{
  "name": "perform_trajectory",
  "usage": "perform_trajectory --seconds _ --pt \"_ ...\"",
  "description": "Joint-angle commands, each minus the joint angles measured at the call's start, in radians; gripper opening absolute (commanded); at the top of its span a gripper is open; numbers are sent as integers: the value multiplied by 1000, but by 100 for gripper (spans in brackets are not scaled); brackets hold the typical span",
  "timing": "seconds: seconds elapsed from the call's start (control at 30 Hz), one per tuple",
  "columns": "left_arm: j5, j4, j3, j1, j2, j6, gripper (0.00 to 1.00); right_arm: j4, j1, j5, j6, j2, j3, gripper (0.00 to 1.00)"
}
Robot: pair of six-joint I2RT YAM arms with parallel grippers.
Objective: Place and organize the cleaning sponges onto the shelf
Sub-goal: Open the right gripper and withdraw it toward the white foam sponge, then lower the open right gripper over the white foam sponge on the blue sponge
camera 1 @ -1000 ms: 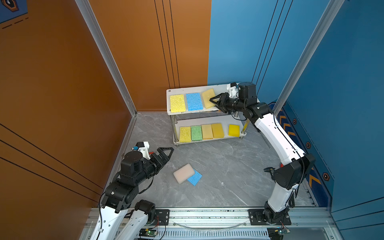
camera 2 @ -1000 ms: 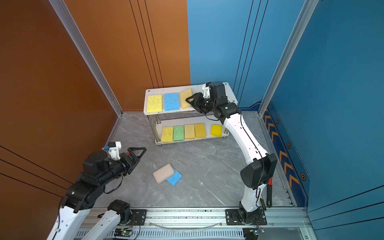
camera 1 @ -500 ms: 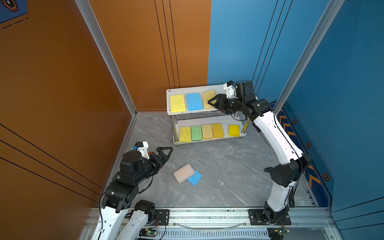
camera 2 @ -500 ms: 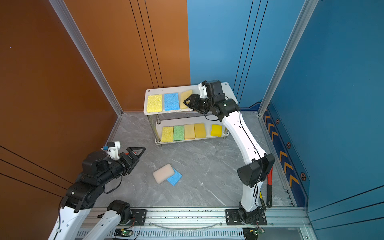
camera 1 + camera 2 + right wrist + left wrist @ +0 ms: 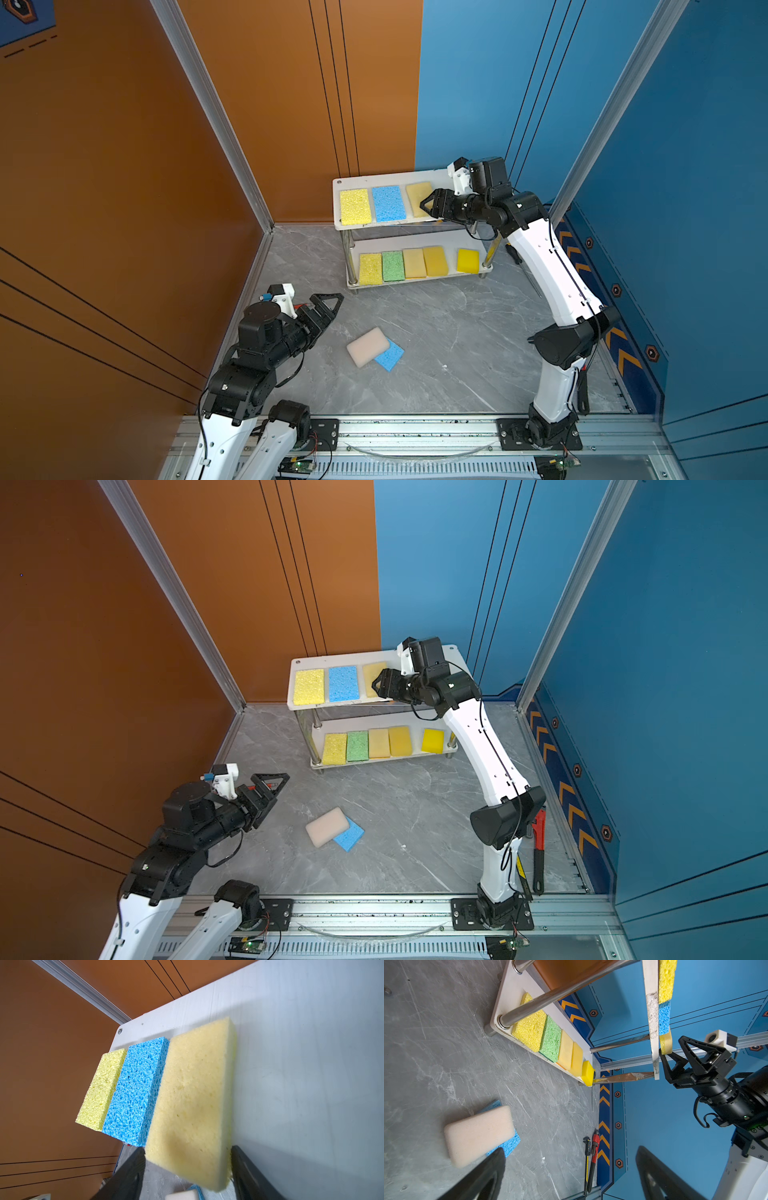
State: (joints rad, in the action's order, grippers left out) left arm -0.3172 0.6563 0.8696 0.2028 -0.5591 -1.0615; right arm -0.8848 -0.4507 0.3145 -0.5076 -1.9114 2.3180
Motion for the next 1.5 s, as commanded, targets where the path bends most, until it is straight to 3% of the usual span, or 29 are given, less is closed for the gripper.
perform_trajectory --seconds 0.0,0.1,0.37,0.57,0.7,0.87,1.07,1.23,1.33,1.47 --pt "-33 15 8 -14 -2 25 98 -77 -11 -46 42 -20 14 70" --pt "-45 15 11 -22 -13 33 98 -77 -11 -71 66 -8 19 77" --pt "-52 16 8 -27 -29 44 98 -76 -7 -85 101 35 30 78" --pt "-61 15 8 -28 -59 76 98 -23 -35 -117 155 154 36 79" --pt "-67 19 -5 -26 -81 83 98 -15 -34 -30 133 241 -6 79" --pt "-73 46 -40 8 -117 91 98 -16 -50 164 65 387 -265 79" --pt "-29 65 -113 88 -143 65 98 -10 -213 102 31 591 -737 80" --pt "6 66 -197 128 -157 57 98 82 -328 156 -41 617 -1058 80" --pt "32 61 -219 129 -177 69 98 143 -335 255 -75 544 -1133 81" --pt "25 6 -236 125 -219 87 98 168 -345 326 -63 438 -1103 83"
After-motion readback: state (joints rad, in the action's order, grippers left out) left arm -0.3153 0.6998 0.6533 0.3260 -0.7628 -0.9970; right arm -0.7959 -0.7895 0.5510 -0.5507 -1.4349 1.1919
